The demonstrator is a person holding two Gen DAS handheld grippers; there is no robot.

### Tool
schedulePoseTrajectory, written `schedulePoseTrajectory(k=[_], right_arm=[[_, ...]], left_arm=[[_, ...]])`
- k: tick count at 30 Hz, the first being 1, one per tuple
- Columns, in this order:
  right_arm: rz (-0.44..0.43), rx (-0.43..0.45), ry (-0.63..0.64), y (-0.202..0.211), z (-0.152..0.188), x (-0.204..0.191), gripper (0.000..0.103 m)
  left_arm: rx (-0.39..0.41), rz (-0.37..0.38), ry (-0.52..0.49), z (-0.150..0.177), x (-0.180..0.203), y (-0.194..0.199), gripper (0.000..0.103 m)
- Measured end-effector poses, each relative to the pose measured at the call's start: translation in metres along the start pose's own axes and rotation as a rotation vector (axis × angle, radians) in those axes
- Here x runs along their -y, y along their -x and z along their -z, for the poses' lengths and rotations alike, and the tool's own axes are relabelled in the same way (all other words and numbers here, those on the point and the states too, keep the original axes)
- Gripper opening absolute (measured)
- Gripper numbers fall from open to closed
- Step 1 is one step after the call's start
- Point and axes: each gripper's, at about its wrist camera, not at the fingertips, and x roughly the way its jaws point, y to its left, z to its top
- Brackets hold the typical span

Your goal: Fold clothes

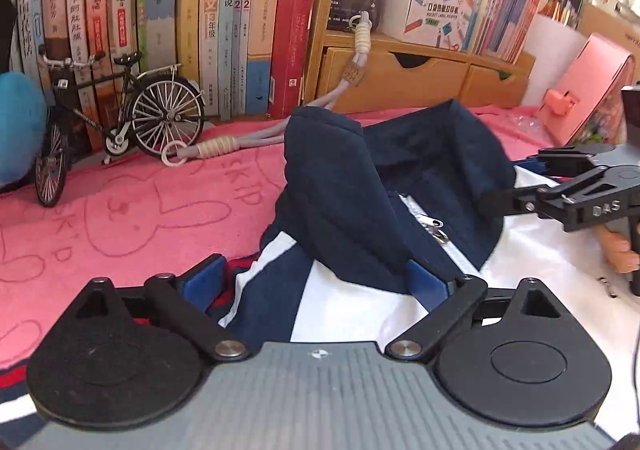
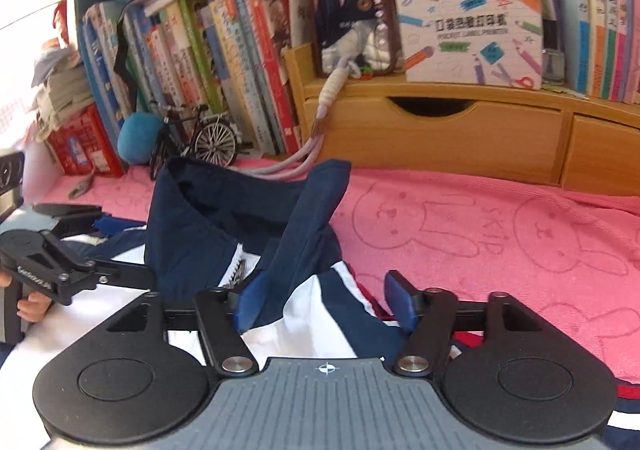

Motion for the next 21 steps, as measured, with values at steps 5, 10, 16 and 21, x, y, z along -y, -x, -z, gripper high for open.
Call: schedulePoseTrajectory(k=[5,10,16,21], right_arm=[[0.036,-0.017,0.056,-0.012,0.006,-0.015,0.065],[0.070,0.016,0.033,0.002,0.006,-0.030,0.013],[0.103,0.265,0.056,0.064,-0.025,-0.063,0.011],[0.134,0.294,0.073,0.055,-0.060,-0.061,0.012]], left_arm=[[0.036,-0.088,0.001,0.002,0.022,0.005,0.042],[0.145,-0.125,0.099,0.004,0.033,0.043,0.015],[0.373,-0.154,0.040,-0.038,0.035,0.102,0.015],[0.289,-0.231,-0.024,-0.053,0.019,0.057,0.017]])
